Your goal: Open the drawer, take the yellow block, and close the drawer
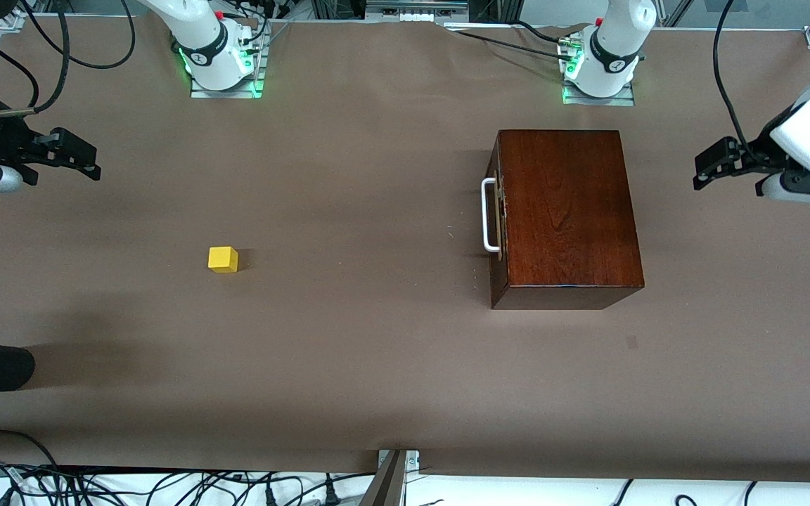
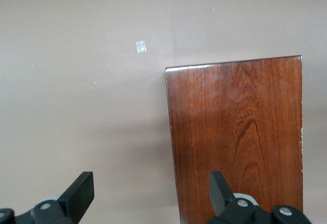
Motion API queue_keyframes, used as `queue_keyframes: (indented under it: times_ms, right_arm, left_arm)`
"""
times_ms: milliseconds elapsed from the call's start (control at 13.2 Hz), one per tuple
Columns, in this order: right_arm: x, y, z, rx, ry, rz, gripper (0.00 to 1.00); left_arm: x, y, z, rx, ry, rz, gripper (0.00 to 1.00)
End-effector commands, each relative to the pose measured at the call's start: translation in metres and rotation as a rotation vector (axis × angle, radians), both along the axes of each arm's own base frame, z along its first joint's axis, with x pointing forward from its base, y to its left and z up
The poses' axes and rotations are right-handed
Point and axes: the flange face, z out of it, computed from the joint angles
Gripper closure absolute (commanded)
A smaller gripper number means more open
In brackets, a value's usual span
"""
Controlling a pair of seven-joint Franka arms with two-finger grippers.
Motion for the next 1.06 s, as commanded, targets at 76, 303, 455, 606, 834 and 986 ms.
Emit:
queue_keyframes:
  times_ms: [76, 303, 455, 606, 834, 986]
  right_arm:
    - [0.003, -0.002, 0.005, 0.001, -0.003, 0.007, 0.00]
    - [0.004, -0.002, 0.005, 0.003, -0.006, 0.007, 0.00]
    - [0.004, -0.001, 0.005, 0.004, -0.006, 0.005, 0.00]
    - [0.004, -0.001, 0.005, 0.004, -0.006, 0.005, 0.00]
    - [0.004, -0.001, 0.005, 0.004, -0.008, 0.005, 0.00]
    - [0.004, -0.001, 0.005, 0.004, -0.008, 0.006, 0.00]
  left_arm:
    - [-0.013, 0.005, -0.013, -0.004, 0.009, 0.037, 0.00]
    - [0.008, 0.009, -0.015, -0.008, 0.042, 0.040, 0.00]
    - [0.008, 0.007, -0.014, 0.007, 0.056, 0.031, 0.00]
    - [0.008, 0.004, -0.014, 0.011, 0.054, 0.020, 0.00]
    - [0.008, 0.000, -0.013, 0.011, 0.054, 0.011, 0.00]
    - [0.008, 0.000, -0.013, 0.011, 0.054, 0.011, 0.00]
